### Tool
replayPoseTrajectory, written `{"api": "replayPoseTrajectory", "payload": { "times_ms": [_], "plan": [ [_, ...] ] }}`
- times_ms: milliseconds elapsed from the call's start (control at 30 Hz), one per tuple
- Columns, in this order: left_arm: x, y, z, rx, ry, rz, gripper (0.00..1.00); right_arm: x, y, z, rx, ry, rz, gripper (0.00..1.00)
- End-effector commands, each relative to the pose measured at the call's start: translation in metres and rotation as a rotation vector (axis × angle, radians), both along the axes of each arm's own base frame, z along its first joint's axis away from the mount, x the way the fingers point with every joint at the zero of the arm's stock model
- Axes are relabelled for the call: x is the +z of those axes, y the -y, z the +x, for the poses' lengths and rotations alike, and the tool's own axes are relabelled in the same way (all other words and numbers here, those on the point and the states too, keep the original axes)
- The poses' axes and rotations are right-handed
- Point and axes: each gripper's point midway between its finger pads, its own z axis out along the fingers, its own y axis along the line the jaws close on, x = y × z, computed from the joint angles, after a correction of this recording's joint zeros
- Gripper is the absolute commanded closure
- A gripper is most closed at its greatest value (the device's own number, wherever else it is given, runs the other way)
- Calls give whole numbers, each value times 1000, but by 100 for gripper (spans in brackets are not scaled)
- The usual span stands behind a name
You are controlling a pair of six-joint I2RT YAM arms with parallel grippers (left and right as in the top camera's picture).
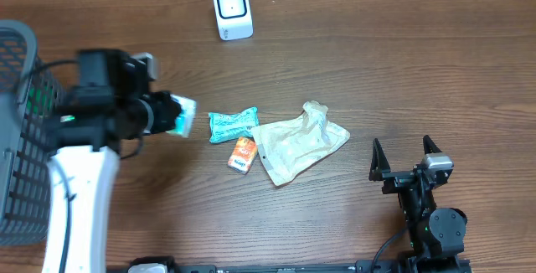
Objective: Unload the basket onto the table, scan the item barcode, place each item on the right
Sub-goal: 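Lift the tissue pack out and carry it to the table center, then release the tissue pack left of the green packet and withdraw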
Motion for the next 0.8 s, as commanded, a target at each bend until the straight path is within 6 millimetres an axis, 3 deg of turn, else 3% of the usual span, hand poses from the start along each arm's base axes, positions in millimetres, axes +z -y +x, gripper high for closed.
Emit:
{"api": "replayPoseTrajectory", "payload": {
  "times_ms": [0,233,433,467,667,767],
  "plan": [
    [-47,6,-2,39,-77,25,96,-2,2,0,-11,1,-2,0],
    [-119,18,6,61,-211,42,96,-2,2,0,-11,1,-2,0],
    [-140,20,8,72,-269,33,93,-2,2,0,-11,1,-2,0],
    [-141,21,8,69,-270,32,89,-2,2,0,-11,1,-2,0],
    [-139,28,10,50,-261,4,43,-2,2,0,-11,1,-2,0],
    [-133,30,12,46,-256,-8,36,-2,2,0,-11,1,-2,0]
  ]
}}
